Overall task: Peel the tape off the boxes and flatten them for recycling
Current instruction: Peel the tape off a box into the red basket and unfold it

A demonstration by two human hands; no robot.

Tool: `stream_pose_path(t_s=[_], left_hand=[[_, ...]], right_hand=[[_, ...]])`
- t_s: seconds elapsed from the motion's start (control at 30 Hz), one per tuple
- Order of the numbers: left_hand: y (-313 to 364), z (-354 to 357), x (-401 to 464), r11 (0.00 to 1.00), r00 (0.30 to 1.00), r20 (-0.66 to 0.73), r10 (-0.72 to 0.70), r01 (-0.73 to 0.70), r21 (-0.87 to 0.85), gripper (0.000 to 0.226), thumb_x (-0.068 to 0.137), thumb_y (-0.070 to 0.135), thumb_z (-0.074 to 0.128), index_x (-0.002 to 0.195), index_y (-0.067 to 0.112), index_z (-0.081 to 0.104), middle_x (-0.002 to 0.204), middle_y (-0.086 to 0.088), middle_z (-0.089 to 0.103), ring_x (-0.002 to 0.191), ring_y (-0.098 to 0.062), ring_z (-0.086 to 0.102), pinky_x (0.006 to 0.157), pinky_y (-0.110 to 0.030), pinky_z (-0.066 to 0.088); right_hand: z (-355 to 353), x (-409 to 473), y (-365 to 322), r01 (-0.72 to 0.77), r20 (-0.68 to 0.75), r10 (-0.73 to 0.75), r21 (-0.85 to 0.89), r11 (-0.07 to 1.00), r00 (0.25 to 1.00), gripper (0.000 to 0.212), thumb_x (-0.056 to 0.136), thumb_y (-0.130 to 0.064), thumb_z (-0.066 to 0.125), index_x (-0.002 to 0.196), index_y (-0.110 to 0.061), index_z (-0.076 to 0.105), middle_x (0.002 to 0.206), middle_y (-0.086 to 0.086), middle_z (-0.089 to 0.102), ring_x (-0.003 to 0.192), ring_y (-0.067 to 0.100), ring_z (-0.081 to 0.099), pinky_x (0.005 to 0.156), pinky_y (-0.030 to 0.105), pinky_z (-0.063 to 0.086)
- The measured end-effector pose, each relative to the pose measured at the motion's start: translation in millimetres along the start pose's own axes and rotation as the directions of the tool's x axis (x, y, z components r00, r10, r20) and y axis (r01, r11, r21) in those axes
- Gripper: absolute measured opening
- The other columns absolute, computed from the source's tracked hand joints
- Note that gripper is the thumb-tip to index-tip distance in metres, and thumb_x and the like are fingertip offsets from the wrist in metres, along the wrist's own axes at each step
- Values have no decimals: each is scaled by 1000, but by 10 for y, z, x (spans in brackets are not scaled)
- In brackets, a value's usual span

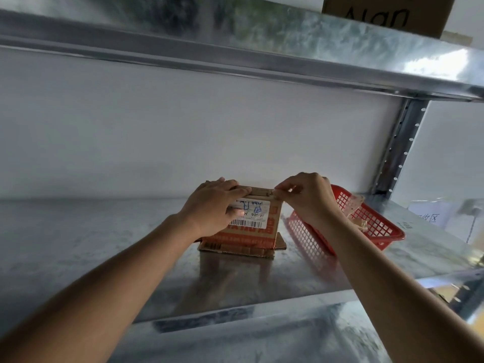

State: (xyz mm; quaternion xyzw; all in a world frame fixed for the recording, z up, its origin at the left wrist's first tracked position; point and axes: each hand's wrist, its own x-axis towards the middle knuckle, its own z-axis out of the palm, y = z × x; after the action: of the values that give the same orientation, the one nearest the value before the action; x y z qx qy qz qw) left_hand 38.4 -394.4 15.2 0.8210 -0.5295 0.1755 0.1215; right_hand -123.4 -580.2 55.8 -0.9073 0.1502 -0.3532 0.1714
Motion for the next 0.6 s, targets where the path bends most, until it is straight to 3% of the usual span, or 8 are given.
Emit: stream_pose_path(t_s=[0.1,0.2,0.27,0.37,0.43,0.53,0.6], left_hand=[[13,-14,-8,1000,1000,0,9,-9,13,56,102,49,54,155,37,38,155,8,44,148,-27,37,121,-50,30],[24,-37,-35,1000,1000,-14,27,-27,2,56,101,46,57,154,35,41,151,7,48,143,-26,43,119,-51,35],[30,-41,-44,999,999,-19,35,-35,4,56,101,44,59,153,34,42,147,7,50,139,-26,46,116,-50,39],[31,-40,-35,999,1000,-4,30,-30,25,56,101,45,57,154,35,40,149,8,50,141,-26,44,116,-50,38],[36,-35,-34,999,1000,4,20,-20,27,56,102,46,56,154,36,39,151,8,48,142,-26,43,117,-51,38],[34,-34,-38,1000,1000,-6,21,-21,20,56,102,45,56,154,36,39,149,9,49,139,-24,45,116,-48,39],[42,-44,-42,1000,1000,-9,22,-22,6,56,102,45,57,154,36,40,148,9,49,136,-21,46,115,-46,38]], right_hand=[[-39,26,-74,61,70,-47,-209,976,996,13,96,-21,72,104,-22,82,99,-5,69,79,6,58,64,13,39],[-75,12,-166,45,204,19,-306,951,979,25,98,-4,63,107,-18,81,89,-1,71,73,13,63,56,19,46],[-90,-2,-213,26,290,78,-339,940,954,31,96,2,63,113,-18,79,96,-1,69,75,14,63,51,20,48],[-128,-26,-196,-14,390,100,-219,976,915,34,96,2,59,118,-18,76,117,3,68,68,6,61,40,12,40],[-177,-54,-168,-75,432,109,-96,993,895,32,93,-5,62,118,-20,75,120,-1,68,61,3,61,41,12,40],[-238,-85,-137,-151,510,133,-5,988,850,26,94,-25,69,119,-29,74,119,-9,67,84,9,66,64,21,54],[-240,-106,-96,-260,508,164,124,958,846,15,101,-33,63,103,-30,78,99,-3,73,82,15,66,79,32,57]])
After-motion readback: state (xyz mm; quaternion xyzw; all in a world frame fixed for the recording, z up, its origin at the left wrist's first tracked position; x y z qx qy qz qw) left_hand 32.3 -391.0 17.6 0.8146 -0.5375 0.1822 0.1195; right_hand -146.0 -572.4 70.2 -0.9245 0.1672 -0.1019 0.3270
